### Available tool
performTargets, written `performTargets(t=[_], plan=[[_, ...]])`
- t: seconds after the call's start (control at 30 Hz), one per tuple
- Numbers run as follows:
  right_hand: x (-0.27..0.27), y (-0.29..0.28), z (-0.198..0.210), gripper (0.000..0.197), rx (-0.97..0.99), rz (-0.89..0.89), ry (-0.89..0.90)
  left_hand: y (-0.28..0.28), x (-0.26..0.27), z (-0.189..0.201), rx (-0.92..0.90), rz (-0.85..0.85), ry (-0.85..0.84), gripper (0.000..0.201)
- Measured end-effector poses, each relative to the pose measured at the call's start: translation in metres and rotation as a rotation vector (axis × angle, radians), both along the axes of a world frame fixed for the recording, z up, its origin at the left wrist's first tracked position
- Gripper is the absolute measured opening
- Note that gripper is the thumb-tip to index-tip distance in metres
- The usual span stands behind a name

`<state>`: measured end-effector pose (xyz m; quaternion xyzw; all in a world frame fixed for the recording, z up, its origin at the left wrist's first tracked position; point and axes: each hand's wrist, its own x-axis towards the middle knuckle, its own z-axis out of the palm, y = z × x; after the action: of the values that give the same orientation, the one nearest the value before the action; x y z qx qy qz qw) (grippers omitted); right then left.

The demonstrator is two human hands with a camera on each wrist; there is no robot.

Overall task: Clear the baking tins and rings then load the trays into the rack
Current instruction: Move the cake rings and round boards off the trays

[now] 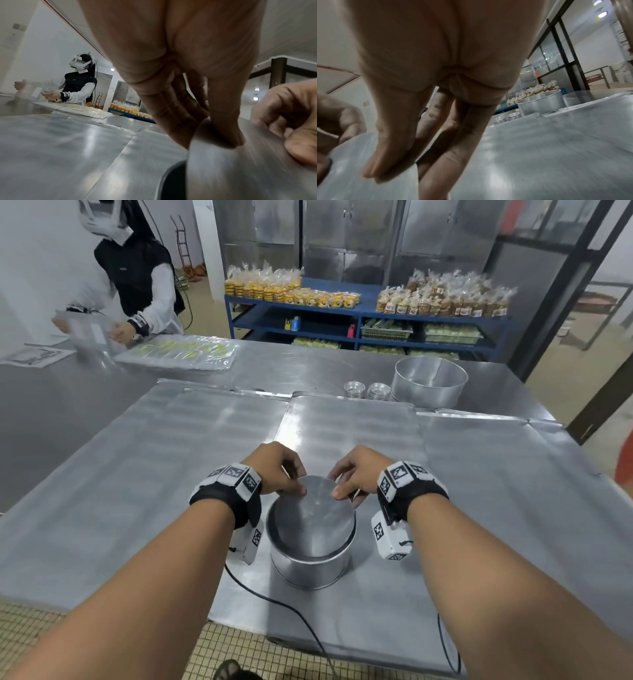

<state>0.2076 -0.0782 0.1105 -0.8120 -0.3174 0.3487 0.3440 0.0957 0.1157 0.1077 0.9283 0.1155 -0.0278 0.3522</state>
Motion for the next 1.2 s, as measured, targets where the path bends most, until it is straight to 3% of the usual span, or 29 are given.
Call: performTargets(t=[0.33,0.47,0.53,0.63,0.77,0.93,1.2], plan=[[-0.026,0.016,-0.024,0.027,-0.168,0.086,-0.147,-0.014,-0.007,-0.017,0.284,-0.152,0.223,0.029],[-0.024,0.019,-0.023,0.031,-0.219,0.075,-0.277,-0.01,0.004,-0.02,0.268,-0.165,0.118,0.049],[-0.021,0.017,-0.023,0.028,-0.214,0.022,-0.34,-0.006,0.01,-0.021,0.257,-0.157,0.065,0.043],[-0.019,0.012,-0.024,0.034,-0.233,-0.049,-0.396,-0.002,0.016,-0.022,0.311,-0.149,0.148,0.036],[-0.02,0.007,-0.023,0.05,-0.333,-0.135,-0.308,0.001,0.02,-0.022,0.409,-0.205,0.295,0.03],[-0.019,0.0,-0.027,0.04,-0.373,-0.238,-0.231,0.007,0.034,-0.015,0.398,-0.273,0.291,0.029],[-0.009,-0.031,-0.019,0.029,-0.19,-0.546,-0.133,0.001,0.069,-0.003,0.32,-0.23,0.19,0.025]])
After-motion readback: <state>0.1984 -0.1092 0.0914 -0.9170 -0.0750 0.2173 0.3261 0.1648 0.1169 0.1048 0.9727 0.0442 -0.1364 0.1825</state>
